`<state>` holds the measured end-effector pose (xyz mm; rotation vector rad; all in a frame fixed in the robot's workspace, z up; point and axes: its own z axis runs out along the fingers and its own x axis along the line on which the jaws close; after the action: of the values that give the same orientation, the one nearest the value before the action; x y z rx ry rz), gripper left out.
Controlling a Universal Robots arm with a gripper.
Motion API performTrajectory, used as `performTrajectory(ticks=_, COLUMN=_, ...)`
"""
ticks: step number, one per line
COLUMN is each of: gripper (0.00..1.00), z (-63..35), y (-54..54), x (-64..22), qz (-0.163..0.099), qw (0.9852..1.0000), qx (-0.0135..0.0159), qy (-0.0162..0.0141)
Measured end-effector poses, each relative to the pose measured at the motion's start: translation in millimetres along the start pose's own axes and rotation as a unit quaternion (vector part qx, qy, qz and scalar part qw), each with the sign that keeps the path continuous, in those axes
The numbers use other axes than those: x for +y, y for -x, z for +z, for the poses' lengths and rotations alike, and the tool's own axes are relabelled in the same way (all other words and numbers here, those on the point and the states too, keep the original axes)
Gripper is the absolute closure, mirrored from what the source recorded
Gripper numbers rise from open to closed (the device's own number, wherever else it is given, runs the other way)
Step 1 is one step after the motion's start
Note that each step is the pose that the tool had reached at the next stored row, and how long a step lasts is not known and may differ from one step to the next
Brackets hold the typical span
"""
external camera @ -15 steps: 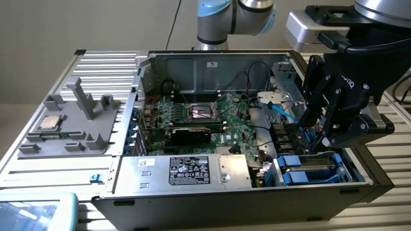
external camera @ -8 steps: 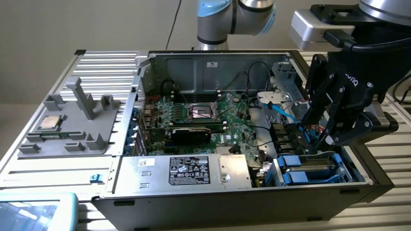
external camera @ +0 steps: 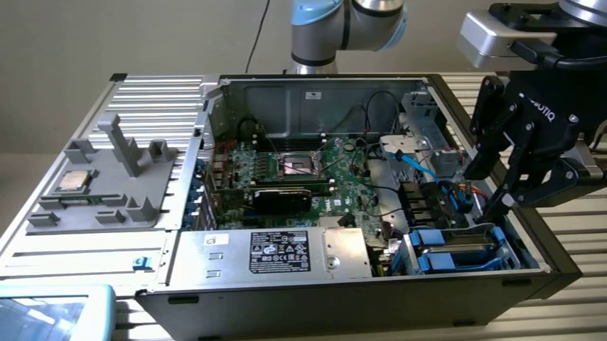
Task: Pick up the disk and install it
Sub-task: 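Insert the first disk wire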
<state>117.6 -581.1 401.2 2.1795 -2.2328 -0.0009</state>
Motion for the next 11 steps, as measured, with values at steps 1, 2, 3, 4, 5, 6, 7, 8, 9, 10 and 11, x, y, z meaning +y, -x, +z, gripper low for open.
performTrajectory(ticks=1, gripper=0.48, z=0.0, y=0.7, x=-2.6, qz=0.000, qw=1.0000, qx=0.0000, qy=0.0000)
performTrajectory(ticks=2, gripper=0.48, z=0.0, y=1.6, x=-5.2, qz=0.000, qw=1.0000, qx=-0.0001, qy=0.0000)
performTrajectory(ticks=3, gripper=0.48, z=-0.2, y=2.6, x=-7.7, qz=0.000, qw=1.0000, qx=0.0000, qy=0.0000)
performTrajectory(ticks=4, gripper=0.48, z=-0.2, y=3.7, x=-10.1, qz=0.000, qw=1.0000, qx=0.0000, qy=0.0000)
performTrajectory(ticks=5, gripper=0.48, z=-0.1, y=5.0, x=-12.3, qz=0.000, qw=1.0000, qx=-0.0001, qy=0.0000)
performTrajectory(ticks=6, gripper=0.48, z=-0.2, y=6.1, x=-14.9, qz=0.000, qw=1.0000, qx=-0.0001, qy=0.0000)
performTrajectory(ticks=7, gripper=0.48, z=-0.2, y=6.9, x=-17.6, qz=0.000, qw=1.0000, qx=-0.0001, qy=0.0000)
performTrajectory(ticks=8, gripper=0.48, z=-0.2, y=7.6, x=-20.2, qz=0.000, qw=1.0000, qx=0.0000, qy=0.0000)
performTrajectory(ticks=9, gripper=0.48, z=-0.3, y=7.9, x=-21.8, qz=0.000, qw=1.0000, qx=0.0000, qy=0.0000)
performTrajectory(ticks=10, gripper=0.48, z=-0.3, y=8.0, x=-22.6, qz=0.000, qw=1.0000, qx=-0.0001, qy=0.0000)
performTrajectory(ticks=11, gripper=0.48, z=-0.3, y=8.0, x=-22.5, qz=0.000, qw=1.0000, qx=-0.0002, qy=0.0000)
